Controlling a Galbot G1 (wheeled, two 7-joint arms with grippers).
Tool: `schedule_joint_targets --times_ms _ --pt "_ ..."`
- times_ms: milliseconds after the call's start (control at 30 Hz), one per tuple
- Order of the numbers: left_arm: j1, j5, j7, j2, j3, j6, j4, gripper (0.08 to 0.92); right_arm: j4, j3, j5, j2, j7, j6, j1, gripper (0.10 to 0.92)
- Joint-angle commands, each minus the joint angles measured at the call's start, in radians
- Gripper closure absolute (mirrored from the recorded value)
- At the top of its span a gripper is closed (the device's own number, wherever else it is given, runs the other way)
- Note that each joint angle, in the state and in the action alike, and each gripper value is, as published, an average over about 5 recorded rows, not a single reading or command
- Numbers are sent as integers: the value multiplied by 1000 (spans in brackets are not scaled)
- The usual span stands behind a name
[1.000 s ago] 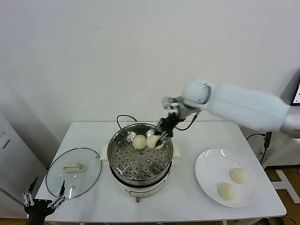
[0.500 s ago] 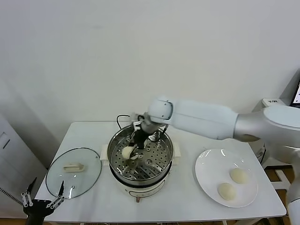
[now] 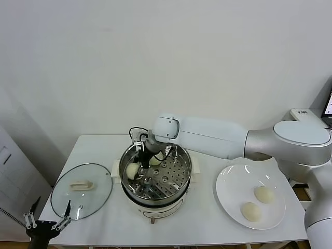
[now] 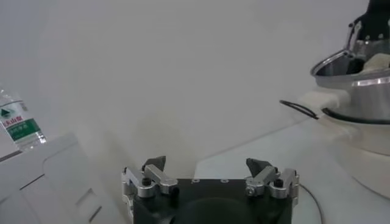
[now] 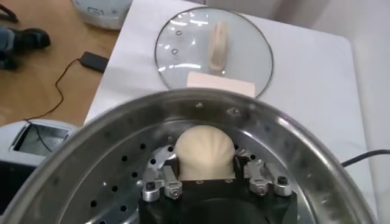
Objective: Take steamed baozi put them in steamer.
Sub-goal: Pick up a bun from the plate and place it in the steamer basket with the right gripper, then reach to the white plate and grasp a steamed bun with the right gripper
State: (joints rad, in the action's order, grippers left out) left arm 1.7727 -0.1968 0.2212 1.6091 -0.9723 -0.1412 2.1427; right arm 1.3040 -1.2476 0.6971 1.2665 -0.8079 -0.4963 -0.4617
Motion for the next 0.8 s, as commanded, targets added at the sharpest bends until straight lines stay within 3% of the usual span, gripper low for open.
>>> schedule_joint_targets --times_ms 33,167,433,633,800 --pt "-5 -6 1 14 3 8 1 177 61 9 0 -171 -86 34 -124 278" --pt "-13 -11 1 8 9 12 -2 177 80 -8 -1 -319 -165 118 -179 211" --pt "-23 -36 1 14 31 14 -5 177 25 17 -20 -575 -259 202 -164 203" --pt "-30 -59 1 23 50 14 -6 177 -57 147 -250 -695 -424 380 -29 203" --pt "-28 -70 1 26 55 14 -4 177 22 177 -461 -790 -522 342 62 203"
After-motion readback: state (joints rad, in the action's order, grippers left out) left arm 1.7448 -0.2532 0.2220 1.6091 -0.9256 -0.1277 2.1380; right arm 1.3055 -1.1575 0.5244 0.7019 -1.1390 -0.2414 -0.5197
